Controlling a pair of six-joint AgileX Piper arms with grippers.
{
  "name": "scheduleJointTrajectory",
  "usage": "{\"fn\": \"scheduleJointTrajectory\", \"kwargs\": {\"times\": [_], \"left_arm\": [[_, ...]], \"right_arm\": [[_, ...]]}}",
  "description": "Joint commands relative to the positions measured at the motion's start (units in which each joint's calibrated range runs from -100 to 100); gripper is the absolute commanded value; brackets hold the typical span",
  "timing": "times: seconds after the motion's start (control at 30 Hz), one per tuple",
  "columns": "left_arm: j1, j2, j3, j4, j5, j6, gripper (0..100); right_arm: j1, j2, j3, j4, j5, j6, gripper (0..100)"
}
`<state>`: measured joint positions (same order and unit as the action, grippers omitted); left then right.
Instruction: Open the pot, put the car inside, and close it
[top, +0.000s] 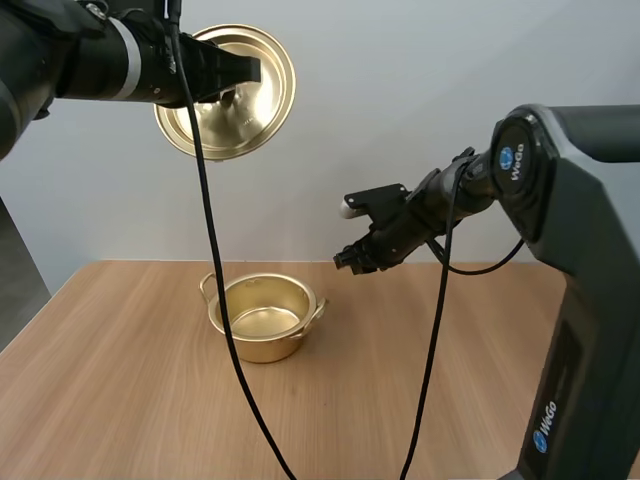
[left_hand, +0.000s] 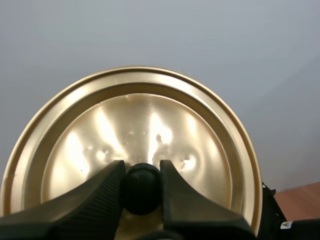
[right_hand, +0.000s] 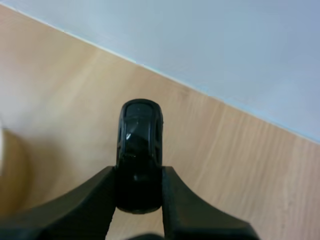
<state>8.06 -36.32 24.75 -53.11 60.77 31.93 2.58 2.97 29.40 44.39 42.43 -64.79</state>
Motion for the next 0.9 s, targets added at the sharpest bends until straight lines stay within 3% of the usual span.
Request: {"fn": "scheduleJointTrajectory", "kwargs": {"times": [0.0, 0.13, 0.3, 0.5, 0.57, 0.63, 0.67, 0.7, 0.73, 0.77, 0.83, 0.87], "left_arm": [[0.02, 0.0, 0.0, -0.1, 0.1, 0.2, 0], [0.12, 0.0, 0.0, -0.8, -0.4, 0.3, 0], [0.12, 0.0, 0.0, -2.4, -0.3, 1.4, 0], [0.12, 0.0, 0.0, -2.4, 0.1, 1.4, 0], [0.12, 0.0, 0.0, -2.4, 0.1, 1.4, 0], [0.12, 0.0, 0.0, -2.4, 0.1, 1.4, 0], [0.12, 0.0, 0.0, -2.4, 0.1, 1.4, 0], [0.12, 0.1, 0.0, -2.4, 0.3, 1.4, 0], [0.12, 0.1, 0.0, -2.4, 0.7, 1.5, 0], [0.12, 0.1, 0.0, -2.4, 1.0, 2.1, 0], [0.12, 0.6, 0.0, -1.8, 2.6, 2.5, 0], [0.12, 0.9, 0.0, -1.4, 4.0, 2.5, 0]], "right_arm": [[0.6, -11.5, 0.6, 12.2, 9.3, -9.1, 0], [2.5, -14.0, 3.2, 17.5, 23.5, -15.3, 0], [5.9, -11.6, 7.2, 19.7, 22.7, -20.9, 0], [7.8, -5.0, 7.4, 10.5, 22.9, -18.9, 2], [7.9, -3.2, 7.4, 10.1, 23.3, -17.5, 31], [7.9, -2.4, 7.4, 9.9, 22.8, -16.9, 71], [7.9, -2.4, 7.4, 9.9, 21.9, -16.9, 84], [7.9, -2.9, 7.4, 9.9, 20.6, -16.6, 83], [7.9, -3.7, 7.4, 9.8, 18.6, -16.4, 71], [7.9, -4.7, 7.4, 9.8, 16.0, -15.7, 55], [7.3, -7.2, 7.4, 9.8, 10.9, -14.9, 0], [6.7, -8.7, 7.4, 9.8, 7.4, -14.6, 0]]}}
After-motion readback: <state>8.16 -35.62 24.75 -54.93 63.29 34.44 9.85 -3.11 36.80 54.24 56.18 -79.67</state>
